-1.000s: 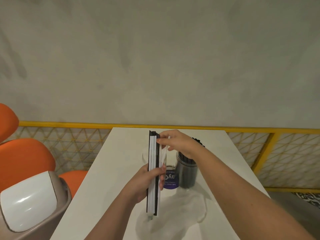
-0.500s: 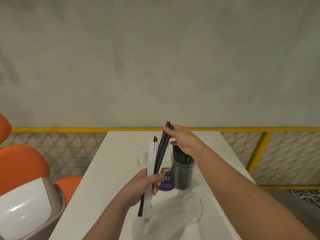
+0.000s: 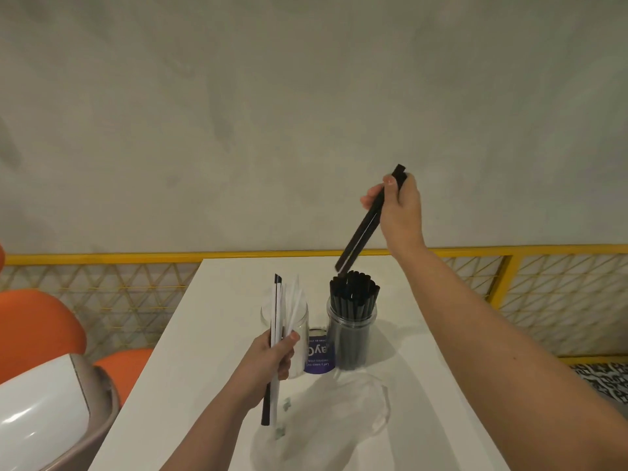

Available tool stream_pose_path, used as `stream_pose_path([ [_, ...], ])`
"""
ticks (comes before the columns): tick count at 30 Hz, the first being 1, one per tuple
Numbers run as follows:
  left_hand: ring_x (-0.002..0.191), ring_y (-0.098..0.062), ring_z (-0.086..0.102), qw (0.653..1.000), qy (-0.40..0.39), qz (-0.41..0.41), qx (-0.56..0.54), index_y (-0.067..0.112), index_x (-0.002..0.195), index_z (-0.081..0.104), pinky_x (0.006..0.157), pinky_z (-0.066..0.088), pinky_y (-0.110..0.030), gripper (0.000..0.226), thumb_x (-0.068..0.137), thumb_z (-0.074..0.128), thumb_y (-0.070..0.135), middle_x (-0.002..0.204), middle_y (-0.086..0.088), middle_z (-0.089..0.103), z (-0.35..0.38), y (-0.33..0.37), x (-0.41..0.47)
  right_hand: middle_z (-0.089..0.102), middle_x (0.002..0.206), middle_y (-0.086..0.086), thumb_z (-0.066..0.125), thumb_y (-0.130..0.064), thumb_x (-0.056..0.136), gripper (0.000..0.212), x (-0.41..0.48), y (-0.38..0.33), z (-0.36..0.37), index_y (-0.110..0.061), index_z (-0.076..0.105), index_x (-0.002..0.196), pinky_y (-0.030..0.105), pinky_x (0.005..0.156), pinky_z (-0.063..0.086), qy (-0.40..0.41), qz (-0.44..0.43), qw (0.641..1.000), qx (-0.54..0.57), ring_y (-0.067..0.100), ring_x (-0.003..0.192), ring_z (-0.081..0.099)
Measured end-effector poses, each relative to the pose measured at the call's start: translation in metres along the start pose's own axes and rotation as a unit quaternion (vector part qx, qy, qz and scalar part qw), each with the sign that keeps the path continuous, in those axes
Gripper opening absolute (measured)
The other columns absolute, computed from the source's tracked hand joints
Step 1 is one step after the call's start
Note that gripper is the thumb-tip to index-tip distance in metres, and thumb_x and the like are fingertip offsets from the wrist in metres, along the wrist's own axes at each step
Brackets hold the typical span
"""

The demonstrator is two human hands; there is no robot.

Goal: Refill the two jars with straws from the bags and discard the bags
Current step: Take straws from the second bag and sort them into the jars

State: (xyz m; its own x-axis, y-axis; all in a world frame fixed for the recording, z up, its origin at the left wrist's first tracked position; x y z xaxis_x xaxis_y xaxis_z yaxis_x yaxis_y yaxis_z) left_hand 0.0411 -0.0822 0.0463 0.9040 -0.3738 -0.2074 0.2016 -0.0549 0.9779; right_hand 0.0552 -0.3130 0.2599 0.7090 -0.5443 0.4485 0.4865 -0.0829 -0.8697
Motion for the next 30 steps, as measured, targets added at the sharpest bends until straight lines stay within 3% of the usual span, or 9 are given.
stream_pose_path([
  [4,0.048,-0.013,0.033,1.000,0.012,0.009,-0.017,0.006,0.089,0.050,0.049,0.033,-0.025,0.018,0.093,0.057,0.022,0.061,-0.003,0.039,0.001,0.004,0.004,0.055,0.074,0.000,0.032,-0.012,0.101,0.013,-0.010,0.008,0.003,-0.011,0.043,0.095,0.031,0.078,0.053,-0.059,-0.071,0.989,-0.112,0.015,0.067,0.059],
  [10,0.049,-0.013,0.032,0.999,0.017,0.016,-0.026,0.008,0.088,0.050,0.048,0.033,-0.023,0.017,0.093,0.057,0.022,0.061,-0.002,0.038,0.003,0.009,0.005,0.063,0.080,0.004,0.034,-0.016,0.101,0.013,-0.040,0.044,0.010,-0.011,0.046,0.101,0.024,0.082,0.048,-0.155,-0.078,0.970,-0.173,0.010,0.077,0.061],
  [14,0.050,-0.013,0.032,0.999,0.022,0.021,-0.024,0.008,0.089,0.050,0.049,0.034,-0.024,0.017,0.093,0.057,0.023,0.061,-0.002,0.039,0.003,0.011,0.004,0.065,0.083,0.001,0.035,-0.017,0.100,0.013,-0.059,0.058,0.024,-0.012,0.046,0.102,0.008,0.076,0.043,-0.243,-0.083,0.938,-0.234,-0.001,0.076,0.059],
  [16,0.050,-0.013,0.033,0.999,0.025,0.020,-0.022,0.008,0.089,0.051,0.049,0.035,-0.023,0.017,0.093,0.057,0.023,0.061,-0.002,0.039,0.003,0.011,0.004,0.066,0.087,0.002,0.035,-0.018,0.100,0.016,-0.065,0.071,0.028,-0.008,0.047,0.103,0.013,0.078,0.045,-0.281,-0.065,0.921,-0.263,0.000,0.080,0.060],
  [19,0.049,-0.012,0.035,0.999,0.031,0.023,-0.029,0.009,0.090,0.052,0.048,0.037,-0.021,0.017,0.092,0.058,0.024,0.060,-0.001,0.040,0.004,0.011,0.002,0.067,0.092,0.006,0.037,-0.018,0.100,0.017,-0.056,0.089,0.014,-0.016,0.043,0.116,0.024,0.085,0.047,-0.220,-0.019,0.946,-0.239,0.011,0.090,0.062],
  [23,0.048,-0.011,0.034,0.998,0.037,0.023,-0.048,0.007,0.089,0.051,0.048,0.035,-0.022,0.018,0.092,0.057,0.023,0.057,0.001,0.040,0.001,0.012,0.002,0.064,0.096,0.005,0.038,-0.013,0.099,0.039,-0.048,0.104,-0.004,-0.026,0.032,0.136,0.012,0.078,0.042,-0.152,-0.002,0.954,-0.260,0.010,0.090,0.063],
  [25,0.048,-0.012,0.034,0.998,0.040,0.026,-0.047,0.007,0.089,0.051,0.048,0.035,-0.022,0.018,0.093,0.057,0.023,0.058,0.001,0.039,0.000,0.014,0.002,0.061,0.099,0.004,0.037,-0.011,0.099,0.036,-0.050,0.113,-0.006,-0.023,0.037,0.133,0.017,0.080,0.043,-0.159,-0.001,0.946,-0.283,0.016,0.094,0.063],
  [27,0.048,-0.012,0.034,0.998,0.043,0.027,-0.044,0.007,0.089,0.051,0.048,0.035,-0.022,0.018,0.092,0.058,0.024,0.058,0.000,0.040,0.000,0.015,0.003,0.060,0.106,0.005,0.037,-0.010,0.099,0.030,-0.054,0.126,-0.008,-0.015,0.047,0.126,0.022,0.087,0.041,-0.180,-0.013,0.922,-0.344,0.022,0.103,0.059],
  [30,0.049,-0.012,0.036,0.998,0.049,0.023,-0.033,0.008,0.088,0.052,0.050,0.037,-0.023,0.020,0.092,0.058,0.027,0.059,0.000,0.042,0.000,0.016,0.004,0.049,0.133,0.005,0.035,-0.016,0.100,0.033,-0.062,0.156,-0.009,-0.012,0.054,0.125,0.036,0.109,0.026,-0.248,-0.029,0.813,-0.526,0.024,0.131,0.038],
])
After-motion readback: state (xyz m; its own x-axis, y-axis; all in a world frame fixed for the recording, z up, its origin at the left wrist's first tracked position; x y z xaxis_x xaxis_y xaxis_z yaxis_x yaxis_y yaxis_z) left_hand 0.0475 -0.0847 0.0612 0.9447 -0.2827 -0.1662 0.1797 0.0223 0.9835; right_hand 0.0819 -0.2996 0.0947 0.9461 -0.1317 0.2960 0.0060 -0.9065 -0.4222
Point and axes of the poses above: each hand's wrist, its own x-axis towards the middle knuckle, its own z-axis out of the palm, y = z × x, the point moved 7 cm from there along x, towards the middle knuckle
